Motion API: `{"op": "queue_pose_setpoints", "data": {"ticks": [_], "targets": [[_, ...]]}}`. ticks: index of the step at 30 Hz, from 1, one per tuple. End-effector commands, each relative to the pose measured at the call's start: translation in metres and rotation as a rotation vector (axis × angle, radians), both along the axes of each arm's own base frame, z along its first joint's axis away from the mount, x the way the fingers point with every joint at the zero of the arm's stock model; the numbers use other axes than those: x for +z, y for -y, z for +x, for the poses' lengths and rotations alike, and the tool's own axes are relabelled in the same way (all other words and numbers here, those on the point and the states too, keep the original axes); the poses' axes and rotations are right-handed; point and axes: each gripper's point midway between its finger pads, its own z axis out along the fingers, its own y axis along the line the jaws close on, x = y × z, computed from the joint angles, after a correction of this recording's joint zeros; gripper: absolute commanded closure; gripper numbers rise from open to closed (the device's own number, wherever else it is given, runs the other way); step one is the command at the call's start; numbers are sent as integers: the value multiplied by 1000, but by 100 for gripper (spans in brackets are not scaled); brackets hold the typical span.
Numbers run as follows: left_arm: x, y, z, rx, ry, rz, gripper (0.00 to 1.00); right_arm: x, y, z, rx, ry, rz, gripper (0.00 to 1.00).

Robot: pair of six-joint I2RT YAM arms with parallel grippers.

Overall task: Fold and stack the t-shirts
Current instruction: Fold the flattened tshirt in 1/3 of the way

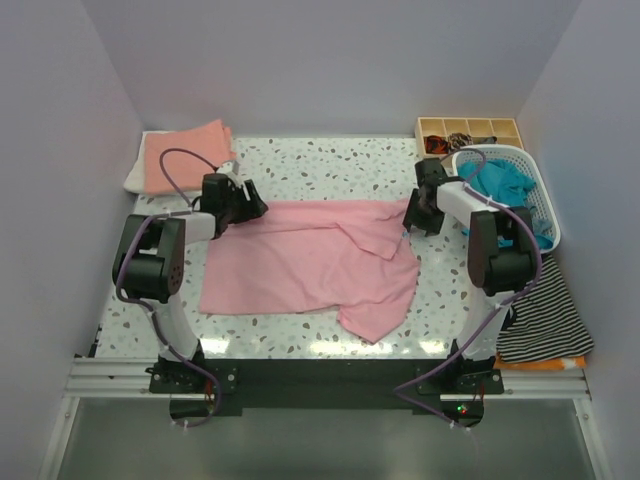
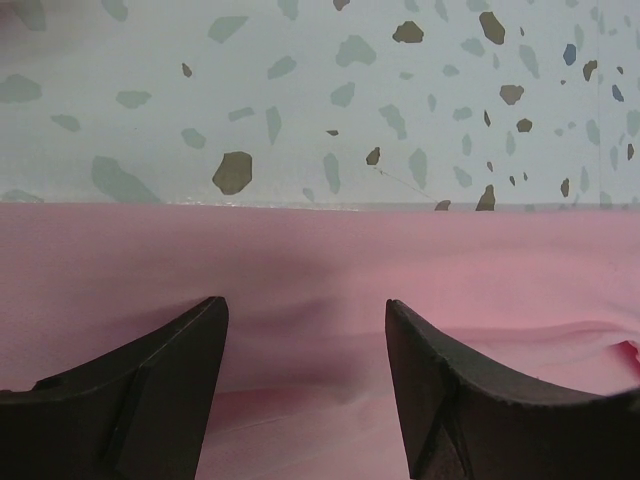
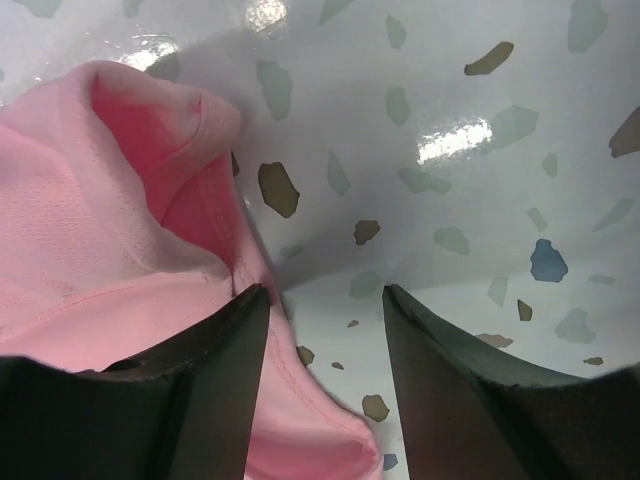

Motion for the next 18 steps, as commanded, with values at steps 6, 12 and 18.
{"op": "queue_pose_setpoints", "data": {"ticks": [6,12,18], "targets": [[47,8,-2,-34,107,-46,30,84,-28,12,148,268,148,40],[106,18,-23,-21,207,-31,30,116,-52,-14,272,260,247,37],[100,13,-70,-12,187,-14,28,101,-97,-55,408,201,396,38]]}}
